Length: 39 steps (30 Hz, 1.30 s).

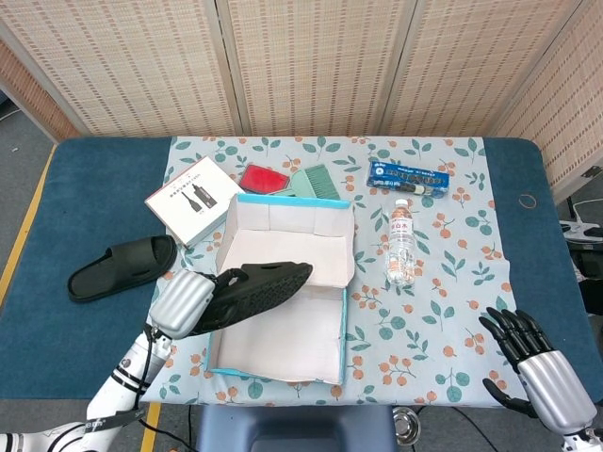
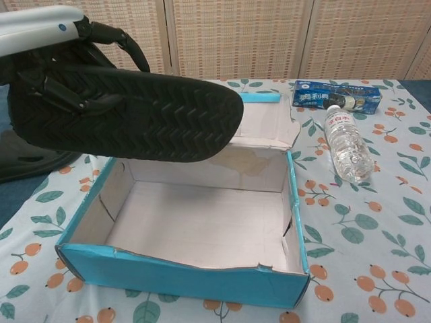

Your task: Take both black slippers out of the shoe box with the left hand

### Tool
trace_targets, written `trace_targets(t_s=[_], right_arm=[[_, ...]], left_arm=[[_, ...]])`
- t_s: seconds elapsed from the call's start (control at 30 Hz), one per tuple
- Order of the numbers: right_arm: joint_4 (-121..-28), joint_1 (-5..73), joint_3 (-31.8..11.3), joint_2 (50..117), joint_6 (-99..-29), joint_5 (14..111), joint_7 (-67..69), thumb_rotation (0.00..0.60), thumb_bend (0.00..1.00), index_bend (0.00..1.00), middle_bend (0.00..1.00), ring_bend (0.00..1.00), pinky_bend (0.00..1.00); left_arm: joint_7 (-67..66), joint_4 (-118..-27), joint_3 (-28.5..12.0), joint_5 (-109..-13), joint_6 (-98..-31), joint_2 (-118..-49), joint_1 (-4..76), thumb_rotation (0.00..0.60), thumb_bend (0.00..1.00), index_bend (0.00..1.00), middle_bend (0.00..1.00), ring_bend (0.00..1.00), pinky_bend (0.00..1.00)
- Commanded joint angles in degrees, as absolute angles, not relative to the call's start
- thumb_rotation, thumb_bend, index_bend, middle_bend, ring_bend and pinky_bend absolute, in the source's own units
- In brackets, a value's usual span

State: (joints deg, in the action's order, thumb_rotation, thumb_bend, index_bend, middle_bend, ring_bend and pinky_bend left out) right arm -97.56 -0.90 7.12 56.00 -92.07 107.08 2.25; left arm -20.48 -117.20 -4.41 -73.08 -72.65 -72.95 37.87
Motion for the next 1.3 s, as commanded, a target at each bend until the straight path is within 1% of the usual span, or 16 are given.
trace_targets(t_s=[0.03,0.13,0.3,0.47,0.53,0.6,0.77,0.9,1.0,1.03,1.1,1.17,1.27,1.3], right_arm=[[-97.60,-0.91,7.16,55.99,-92.04,107.11,2.21,0.568,0.18,0.00,0.00,0.00,0.00],[-97.62,-0.99,7.18,55.83,-92.32,107.17,2.45,0.569,0.18,0.00,0.00,0.00,0.00],[-97.36,-1.29,7.01,55.39,-93.40,107.00,3.43,0.569,0.18,0.00,0.00,0.00,0.00],[-97.34,-1.21,7.13,55.30,-93.21,107.18,3.58,0.567,0.18,0.00,0.00,0.00,0.00],[-97.39,-1.20,7.20,55.31,-93.21,107.39,3.53,0.569,0.18,0.00,0.00,0.00,0.00],[-97.45,-1.24,7.26,55.30,-93.29,107.59,3.48,0.567,0.18,0.00,0.00,0.00,0.00],[-97.49,-1.32,7.31,55.25,-93.48,107.70,3.59,0.567,0.18,0.00,0.00,0.00,0.00],[-97.46,-1.33,7.28,55.23,-93.53,107.66,3.64,0.569,0.18,0.00,0.00,0.00,0.00],[-97.40,-1.32,7.24,55.22,-93.59,107.68,3.78,0.569,0.18,0.00,0.00,0.00,0.00],[-97.39,-1.22,7.33,55.28,-93.37,107.87,3.68,0.569,0.18,0.00,0.00,0.00,0.00],[-97.47,-1.19,7.41,55.32,-93.30,108.11,3.56,0.569,0.18,0.00,0.00,0.00,0.00],[-97.44,-1.29,7.42,55.27,-93.55,108.16,3.66,0.568,0.18,0.00,0.00,0.00,0.00],[-97.37,-1.42,7.29,55.24,-93.80,107.84,3.76,0.568,0.18,0.00,0.00,0.00,0.00],[-97.37,-1.40,7.26,55.27,-93.72,107.74,3.71,0.568,0.18,0.00,0.00,0.00,0.00]], left_arm=[[-18.91,-117.36,-5.15,-73.33,-72.77,-71.49,37.13,0.600,0.71,0.90,0.89,0.69,0.75],[-17.85,-115.97,-5.49,-75.18,-74.22,-69.64,35.90,0.600,0.71,0.90,0.89,0.69,0.75],[-16.60,-108.92,-5.12,-81.78,-82.20,-67.01,31.16,0.600,0.71,0.90,0.89,0.69,0.75],[-10.00,-102.47,-4.73,-81.22,-85.58,-63.92,26.46,0.600,0.71,0.90,0.89,0.69,0.75],[-8.48,-99.28,-4.58,-80.73,-86.36,-63.59,25.01,0.600,0.70,0.90,0.89,0.69,0.75],[-7.12,-94.15,-4.29,-80.34,-87.56,-64.25,23.22,0.600,0.70,0.90,0.89,0.69,0.75],[-5.64,-79.14,-2.94,-80.62,-90.98,-69.54,18.92,0.600,0.70,0.89,0.89,0.69,0.75],[-5.32,-74.92,-2.47,-80.92,-92.15,-71.33,17.54,0.600,0.69,0.89,0.89,0.69,0.75],[-4.74,-66.80,-1.33,-81.74,-93.95,-75.29,14.99,0.600,0.68,0.89,0.88,0.69,0.74],[-5.10,-63.43,0.13,-81.67,-92.74,-77.23,13.90,0.600,0.68,0.88,0.88,0.68,0.74],[-4.35,-56.78,0.72,-82.29,-92.73,-81.48,12.89,0.600,0.67,0.88,0.87,0.68,0.73],[-2.87,-52.20,0.96,-82.64,-92.78,-84.86,11.89,0.600,0.66,0.87,0.86,0.64,0.69],[-0.19,-47.50,1.24,-83.11,-93.07,-88.76,10.37,0.600,0.64,0.85,0.84,0.58,0.58],[0.76,-46.44,1.18,-83.14,-93.19,-89.83,9.94,0.600,0.64,0.84,0.83,0.57,0.56]])
